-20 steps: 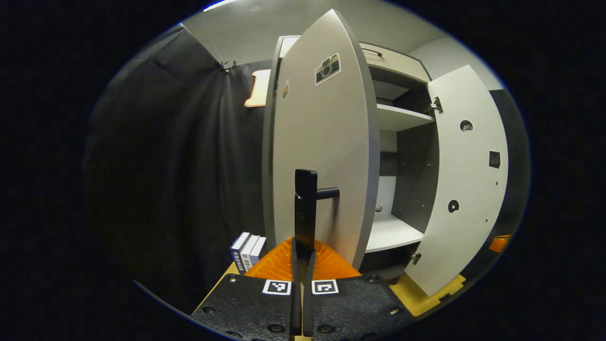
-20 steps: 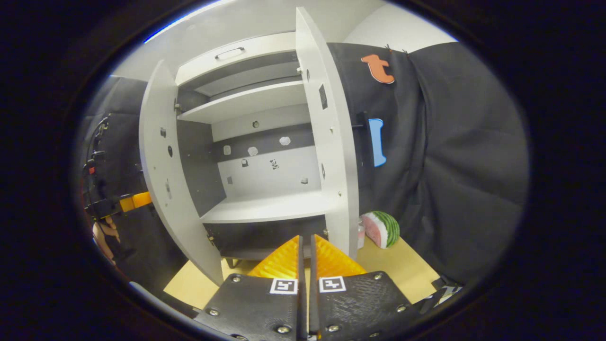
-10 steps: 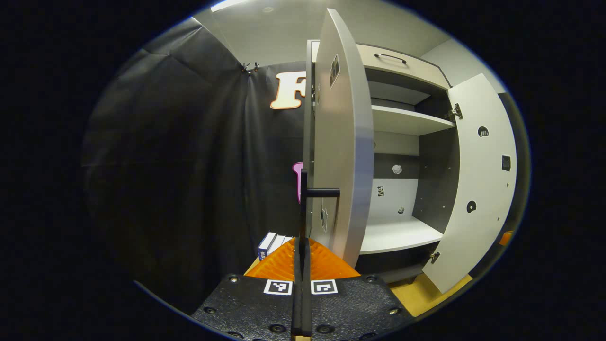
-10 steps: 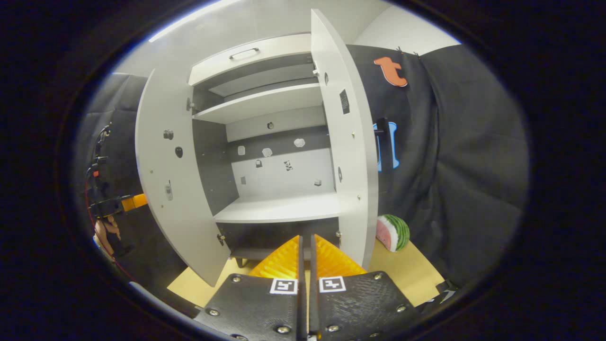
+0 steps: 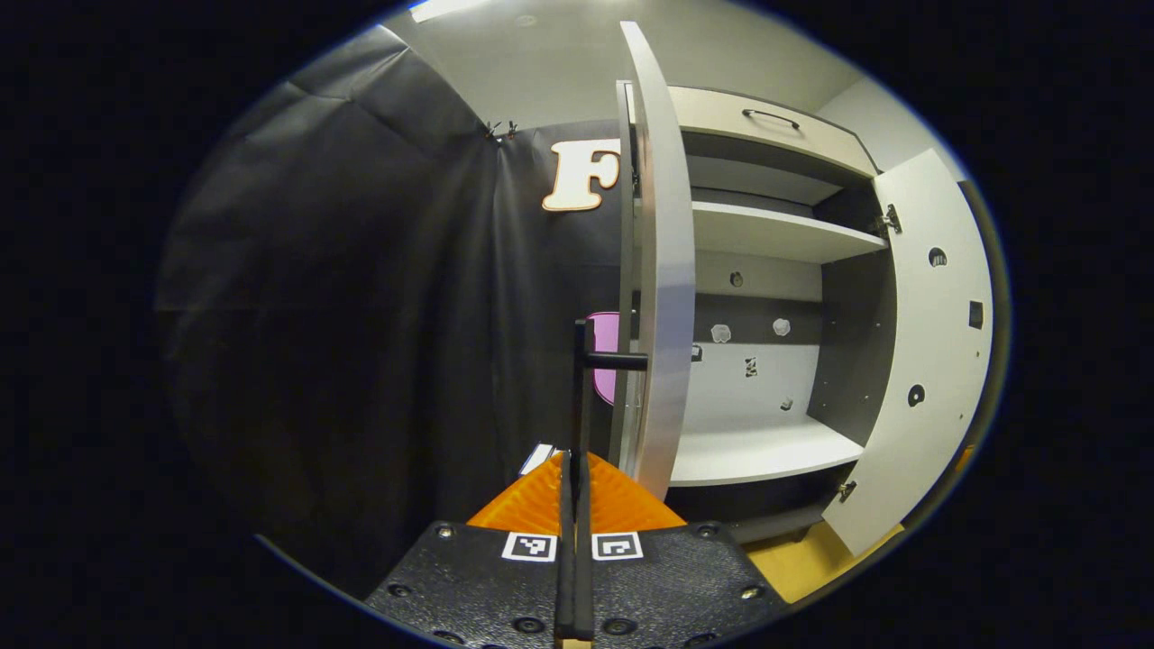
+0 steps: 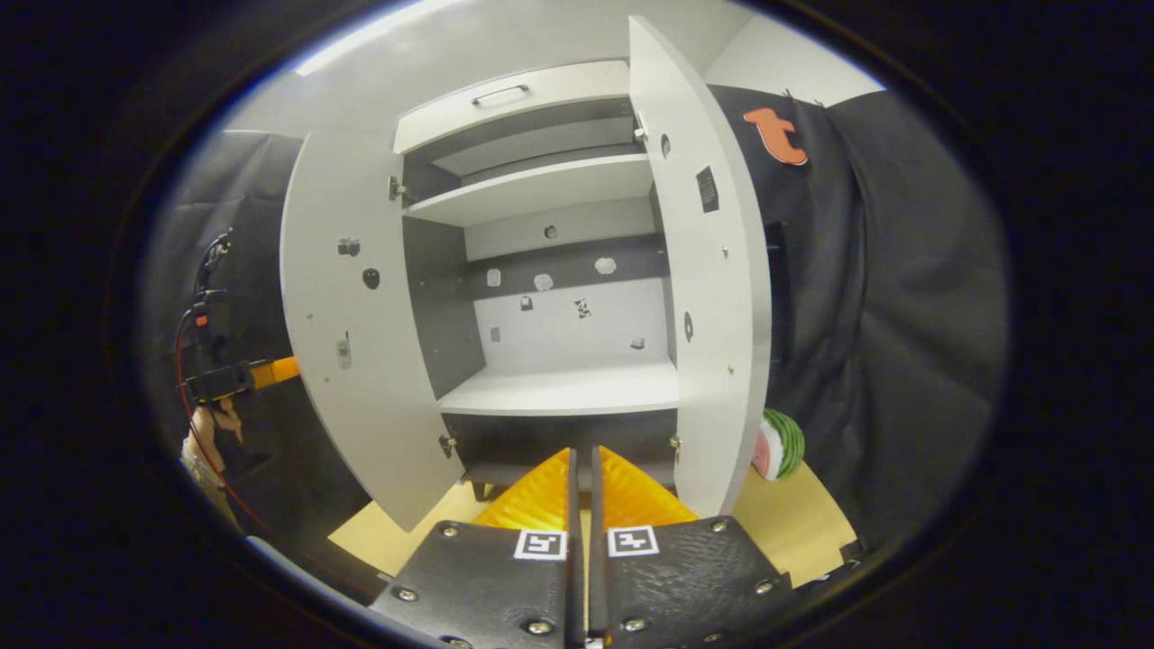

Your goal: Open the right door of the double-door shoe cabinet with the right hand, and open the left door with the left hand.

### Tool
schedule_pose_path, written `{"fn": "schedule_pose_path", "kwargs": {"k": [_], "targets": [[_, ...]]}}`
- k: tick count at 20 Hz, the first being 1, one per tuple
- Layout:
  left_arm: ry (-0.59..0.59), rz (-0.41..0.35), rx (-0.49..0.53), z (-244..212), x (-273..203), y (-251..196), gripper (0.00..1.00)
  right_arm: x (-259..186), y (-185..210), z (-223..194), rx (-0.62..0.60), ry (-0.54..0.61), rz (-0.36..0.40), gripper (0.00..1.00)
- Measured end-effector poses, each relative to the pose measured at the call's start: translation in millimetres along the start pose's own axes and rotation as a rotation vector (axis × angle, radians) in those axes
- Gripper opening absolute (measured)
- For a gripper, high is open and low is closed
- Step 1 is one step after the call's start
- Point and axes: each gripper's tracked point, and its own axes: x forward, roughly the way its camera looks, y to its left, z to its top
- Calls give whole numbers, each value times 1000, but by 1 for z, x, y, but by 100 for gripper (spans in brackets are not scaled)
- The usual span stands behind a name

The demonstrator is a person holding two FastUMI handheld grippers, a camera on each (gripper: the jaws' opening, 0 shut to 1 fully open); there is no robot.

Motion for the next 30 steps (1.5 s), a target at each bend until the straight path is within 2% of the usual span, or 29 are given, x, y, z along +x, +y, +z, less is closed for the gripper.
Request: {"fn": "schedule_pose_path", "kwargs": {"k": [1,4,6,7,8,11,13,15,20,25,26,28,30], "targets": [[4,0,-8,0,-3,-1,3,0,-1,3,3,-7,2,2],[38,7,-46,-9,-12,-1,0,4,-2,2,15,-8,6,2],[45,11,-47,-9,-18,0,3,7,-4,2,17,-7,6,2],[43,13,-48,-7,-22,0,0,8,-4,2,17,-6,6,2],[41,16,-53,-3,-26,-2,3,10,-4,2,16,-4,4,2],[13,10,-63,12,-47,-23,0,15,-3,7,6,-2,1,2],[-29,-41,-53,29,-56,-52,2,20,2,18,-7,-19,4,2],[-51,-115,-61,47,-59,-84,0,25,8,32,-23,-38,6,2],[-118,-258,-97,81,-57,-154,0,29,31,80,-49,-142,7,2],[-169,-329,-71,92,-54,-207,0,30,48,113,-4,-205,27,3],[-177,-343,-71,92,-54,-216,3,29,47,118,-1,-216,21,3],[-178,-362,-74,91,-52,-227,2,26,43,126,-5,-239,6,10],[-162,-384,-78,85,-52,-238,10,24,38,131,-13,-254,-8,23]]}}
